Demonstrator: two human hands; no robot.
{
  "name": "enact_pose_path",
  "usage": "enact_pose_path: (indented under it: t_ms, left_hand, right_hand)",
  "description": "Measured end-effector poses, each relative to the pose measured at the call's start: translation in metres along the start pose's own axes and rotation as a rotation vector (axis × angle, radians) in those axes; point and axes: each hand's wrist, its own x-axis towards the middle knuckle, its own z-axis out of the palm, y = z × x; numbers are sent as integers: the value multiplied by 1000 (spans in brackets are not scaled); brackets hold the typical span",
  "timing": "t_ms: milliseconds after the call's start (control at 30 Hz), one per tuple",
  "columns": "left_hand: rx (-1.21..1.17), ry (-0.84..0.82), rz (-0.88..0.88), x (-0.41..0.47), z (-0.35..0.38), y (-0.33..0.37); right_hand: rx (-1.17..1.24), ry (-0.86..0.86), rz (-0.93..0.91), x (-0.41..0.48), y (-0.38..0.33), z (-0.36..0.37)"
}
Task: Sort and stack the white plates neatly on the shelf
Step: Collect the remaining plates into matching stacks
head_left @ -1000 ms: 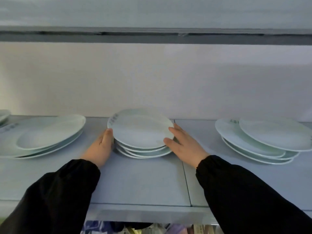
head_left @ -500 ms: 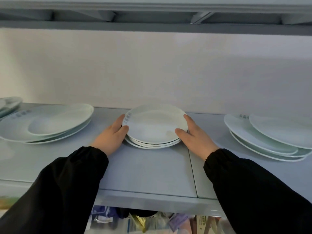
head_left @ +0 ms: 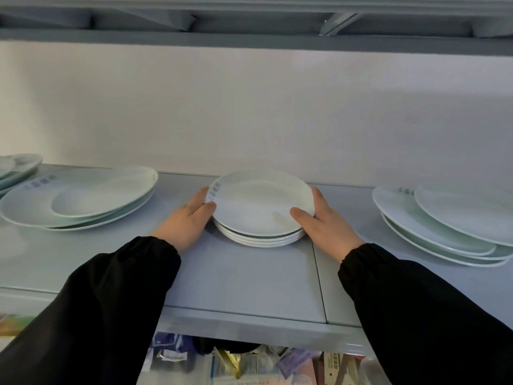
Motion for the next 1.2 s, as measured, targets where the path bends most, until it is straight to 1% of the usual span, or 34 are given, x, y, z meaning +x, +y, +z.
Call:
enact_pose_path:
  t_ms: [67,167,267,400,567,733,967,1200]
  left_hand:
    - [32,-26,16,-1,1,1]
    - [73,-25,-33,-1,0,0]
    - [111,-41,-25,0,1,0]
    - [70,-60,28,-2,0,1]
    - [48,0,-21,-1,-1,-2]
    - [40,15,-32,-3,0,-1]
    - [16,-7,-35,-3,-1,-1]
    - [15,-24,7,-6,-1,3]
  right_hand:
    - [-1,17,12,-1,0,-1]
    - [-7,20,22,-1,-1,0]
    - [-10,24,43,1,0,0]
    - [-21,32,55,2,0,-1]
    - [-10,21,86,-2,-6,-3]
    - [2,13,87,-4,-7,-3]
    - [19,5,79,-6,-7,-4]
    - [35,4,59,-8,-9,-5]
